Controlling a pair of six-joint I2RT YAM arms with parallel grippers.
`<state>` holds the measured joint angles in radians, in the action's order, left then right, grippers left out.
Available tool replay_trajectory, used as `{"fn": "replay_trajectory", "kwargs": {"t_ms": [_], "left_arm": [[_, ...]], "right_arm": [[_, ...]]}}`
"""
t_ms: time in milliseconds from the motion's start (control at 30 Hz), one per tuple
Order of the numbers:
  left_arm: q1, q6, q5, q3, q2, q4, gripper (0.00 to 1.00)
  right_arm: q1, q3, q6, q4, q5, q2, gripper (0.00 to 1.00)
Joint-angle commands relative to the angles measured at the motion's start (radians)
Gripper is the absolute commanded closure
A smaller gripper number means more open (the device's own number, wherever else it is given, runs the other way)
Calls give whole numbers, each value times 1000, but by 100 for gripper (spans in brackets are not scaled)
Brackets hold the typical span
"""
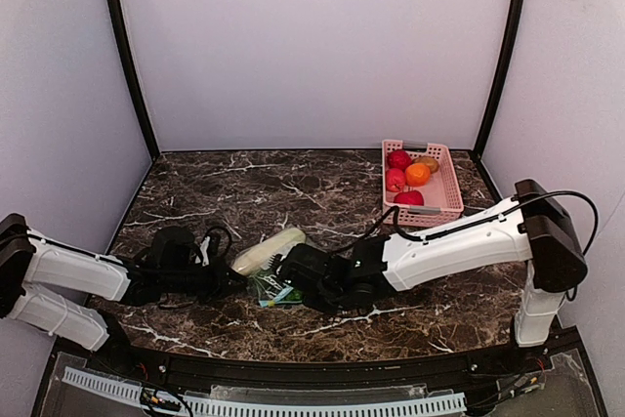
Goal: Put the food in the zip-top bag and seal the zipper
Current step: Adjust the zipper food storage bag at the center of the board.
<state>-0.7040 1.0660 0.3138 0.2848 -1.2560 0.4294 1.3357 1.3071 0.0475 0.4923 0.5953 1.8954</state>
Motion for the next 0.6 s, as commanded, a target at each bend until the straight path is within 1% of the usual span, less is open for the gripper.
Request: {"fn": "replay_trajectory", "kwargs": {"t_ms": [0, 133, 200, 367, 433, 500, 533, 567], "left_arm": [[1, -8, 9, -17, 25, 4, 99], [3, -6, 3, -16, 27, -1, 99], [4, -7, 1, -12, 26, -3, 99], [7, -11, 1, -11, 24, -15, 99], [8, -12, 1, -11, 26, -16, 97], [8, -15, 0, -12, 29, -20, 92], [9, -17, 1, -11, 33, -25, 86], [9, -23, 0, -10, 35, -30, 82]], "right_arm": [[19, -63, -88, -62, -35, -68, 49], [19, -126, -165, -56, -82, -146, 41], [19, -165, -199, -54, -112, -188, 36], [10, -265, -290, -54, -184, -302, 25], [-9, -296, -336, -55, -231, -339, 23], [-39, -326, -396, -59, -283, -366, 23], [-63, -339, -431, -65, -313, -378, 24], [-84, -359, -472, -75, -357, -391, 25]]}}
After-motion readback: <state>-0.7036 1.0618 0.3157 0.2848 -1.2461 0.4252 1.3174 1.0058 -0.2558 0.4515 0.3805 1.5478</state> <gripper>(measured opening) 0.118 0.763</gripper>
